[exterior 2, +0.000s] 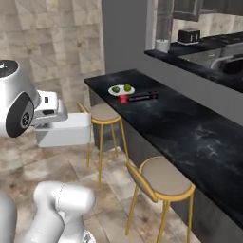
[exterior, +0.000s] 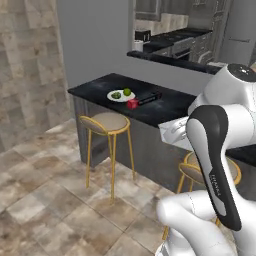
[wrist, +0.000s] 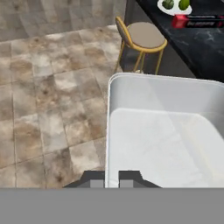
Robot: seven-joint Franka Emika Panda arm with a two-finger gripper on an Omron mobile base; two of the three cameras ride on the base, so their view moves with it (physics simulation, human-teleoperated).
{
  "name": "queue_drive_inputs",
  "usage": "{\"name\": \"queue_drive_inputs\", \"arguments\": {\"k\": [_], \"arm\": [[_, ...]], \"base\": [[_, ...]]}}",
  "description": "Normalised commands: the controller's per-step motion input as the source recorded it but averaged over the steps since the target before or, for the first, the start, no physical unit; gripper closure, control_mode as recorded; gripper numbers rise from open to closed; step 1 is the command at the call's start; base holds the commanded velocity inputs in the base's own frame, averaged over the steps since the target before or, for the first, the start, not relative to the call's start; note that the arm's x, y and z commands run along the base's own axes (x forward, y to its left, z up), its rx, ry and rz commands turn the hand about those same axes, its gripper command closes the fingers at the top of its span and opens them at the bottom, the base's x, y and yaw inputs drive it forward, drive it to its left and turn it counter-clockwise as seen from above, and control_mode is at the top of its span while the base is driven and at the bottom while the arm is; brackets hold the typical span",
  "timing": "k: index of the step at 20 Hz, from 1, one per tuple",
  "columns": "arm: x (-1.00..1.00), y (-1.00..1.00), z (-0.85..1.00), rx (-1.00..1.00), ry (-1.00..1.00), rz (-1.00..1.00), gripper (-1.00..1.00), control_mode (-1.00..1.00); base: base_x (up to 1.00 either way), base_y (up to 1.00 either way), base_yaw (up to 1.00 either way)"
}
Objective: Retrieve the tupperware and aluminum foil from the cabinet and place them on the dining counter near the plate with lime and avocado to prepare for storing leftovers.
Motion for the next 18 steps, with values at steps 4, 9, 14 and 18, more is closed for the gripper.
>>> {"name": "queue_drive_inputs", "arguments": {"k": [4,9,14,18], "arm": [[0.00,0.00,0.00,0.00,0.00,0.00,1.00,1.00],[0.00,0.00,0.00,0.00,0.00,0.00,1.00,1.00],[0.00,0.00,0.00,0.00,0.00,0.00,1.00,1.00],[0.00,0.00,0.00,0.00,0.00,0.00,1.00,1.00]], "base": [[1.00,1.00,-0.43],[1.00,1.00,-0.43],[0.90,1.00,-0.42],[0.59,1.00,-0.38]]}}
